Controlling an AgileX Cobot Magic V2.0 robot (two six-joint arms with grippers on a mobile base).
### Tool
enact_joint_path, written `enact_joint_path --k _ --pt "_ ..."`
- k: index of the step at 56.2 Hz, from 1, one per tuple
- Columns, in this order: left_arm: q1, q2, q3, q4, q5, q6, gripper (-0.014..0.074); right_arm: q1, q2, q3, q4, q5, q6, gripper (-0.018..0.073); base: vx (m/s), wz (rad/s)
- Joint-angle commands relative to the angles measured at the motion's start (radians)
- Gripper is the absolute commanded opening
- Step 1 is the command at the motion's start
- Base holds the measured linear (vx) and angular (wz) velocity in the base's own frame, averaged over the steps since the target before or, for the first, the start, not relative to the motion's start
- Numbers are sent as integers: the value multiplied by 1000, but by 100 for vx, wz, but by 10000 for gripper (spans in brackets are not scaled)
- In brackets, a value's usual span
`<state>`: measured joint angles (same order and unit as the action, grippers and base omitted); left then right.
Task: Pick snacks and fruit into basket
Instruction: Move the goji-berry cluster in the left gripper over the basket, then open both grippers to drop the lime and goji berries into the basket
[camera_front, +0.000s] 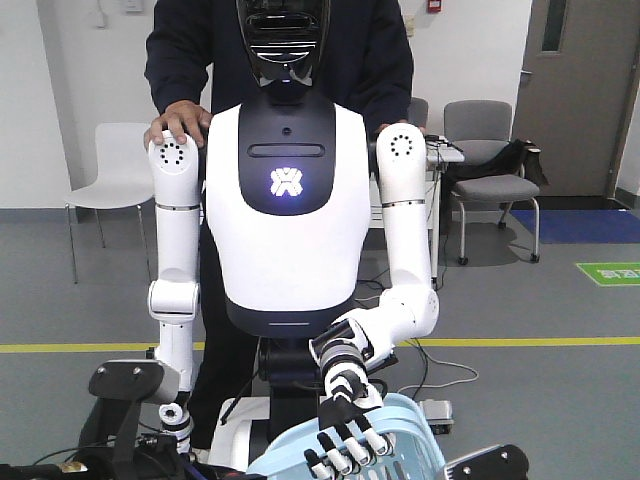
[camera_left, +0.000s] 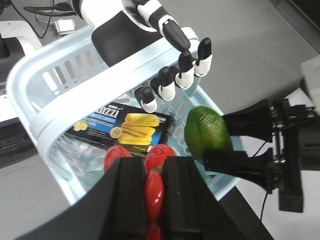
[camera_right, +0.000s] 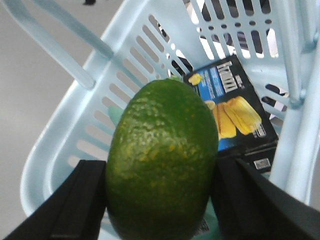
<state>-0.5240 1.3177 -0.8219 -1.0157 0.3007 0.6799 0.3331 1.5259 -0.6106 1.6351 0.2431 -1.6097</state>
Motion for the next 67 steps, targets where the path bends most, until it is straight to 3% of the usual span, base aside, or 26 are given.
enact_joint_path --k 1,19,25,33,42,54,58,67 --pt "-8 -30 -27 -31 -30 1 -6 -2 -2 -29 18 32 -49 216 0 0" --pt "-8 -30 -27 -30 -24 1 -6 -2 12 -30 76 37 -100 586 0 0" --pt "-8 -30 -27 -30 -24 1 -6 -3 12 -30 110 37 -100 636 0 0" --pt "-8 -30 -27 -30 -21 1 -6 -3 12 -30 111 45 -103 631 0 0" --pt "-8 -30 -27 -31 -16 1 -6 -3 -9 -30 107 122 -103 593 0 0" --pt "-8 -30 -27 -31 -8 2 -6 -3 -115 -30 45 263 -100 442 0 0" --pt "-8 -29 -27 -30 -5 2 -6 -3 -152 -30 8 265 -91 354 0 0" --pt "-8 -28 -27 -30 -5 2 -6 -3 -243 -30 -102 265 -73 50 0 0"
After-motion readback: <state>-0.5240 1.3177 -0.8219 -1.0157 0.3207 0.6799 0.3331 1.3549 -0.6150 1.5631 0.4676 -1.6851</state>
